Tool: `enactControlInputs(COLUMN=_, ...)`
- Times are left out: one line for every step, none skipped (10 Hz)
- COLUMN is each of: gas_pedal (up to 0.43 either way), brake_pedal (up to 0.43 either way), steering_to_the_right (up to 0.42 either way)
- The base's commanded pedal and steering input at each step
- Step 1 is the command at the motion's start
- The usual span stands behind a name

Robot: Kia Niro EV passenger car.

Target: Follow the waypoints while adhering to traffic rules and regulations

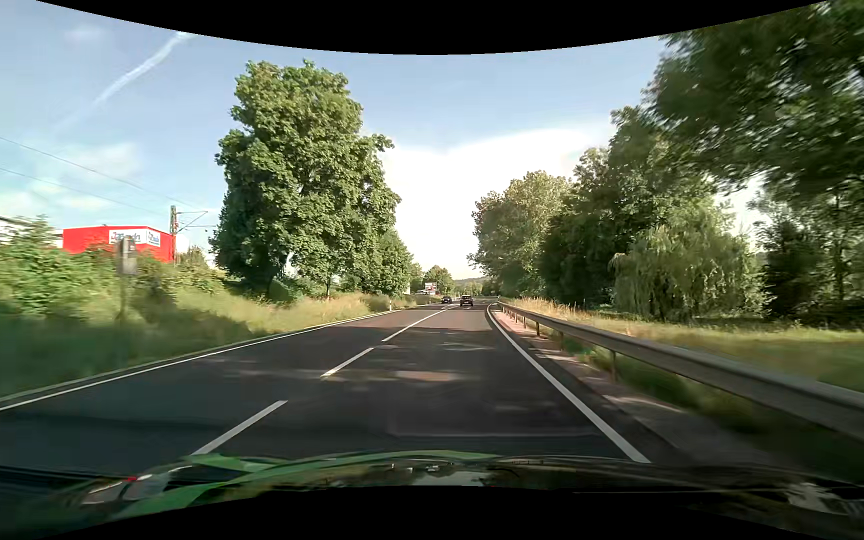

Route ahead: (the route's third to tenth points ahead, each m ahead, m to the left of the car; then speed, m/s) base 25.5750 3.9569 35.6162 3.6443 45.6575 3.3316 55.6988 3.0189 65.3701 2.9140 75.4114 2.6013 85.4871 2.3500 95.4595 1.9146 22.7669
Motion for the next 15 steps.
enactControlInputs(gas_pedal=0.248, brake_pedal=0.0, steering_to_the_right=0.004)
enactControlInputs(gas_pedal=0.26, brake_pedal=0.0, steering_to_the_right=0.004)
enactControlInputs(gas_pedal=0.28, brake_pedal=0.0, steering_to_the_right=0.004)
enactControlInputs(gas_pedal=0.28, brake_pedal=0.0, steering_to_the_right=0.004)
enactControlInputs(gas_pedal=0.28, brake_pedal=0.0, steering_to_the_right=0.004)
enactControlInputs(gas_pedal=0.268, brake_pedal=0.0, steering_to_the_right=0.005)
enactControlInputs(gas_pedal=0.26, brake_pedal=0.0, steering_to_the_right=0.005)
enactControlInputs(gas_pedal=0.26, brake_pedal=0.0, steering_to_the_right=0.006)
enactControlInputs(gas_pedal=0.268, brake_pedal=0.0, steering_to_the_right=0.006)
enactControlInputs(gas_pedal=0.287, brake_pedal=0.0, steering_to_the_right=0.008)
enactControlInputs(gas_pedal=0.319, brake_pedal=0.0, steering_to_the_right=0.008)
enactControlInputs(gas_pedal=0.331, brake_pedal=0.0, steering_to_the_right=0.008)
enactControlInputs(gas_pedal=0.35, brake_pedal=0.0, steering_to_the_right=0.008)
enactControlInputs(gas_pedal=0.358, brake_pedal=0.0, steering_to_the_right=0.008)
enactControlInputs(gas_pedal=0.358, brake_pedal=0.0, steering_to_the_right=0.008)
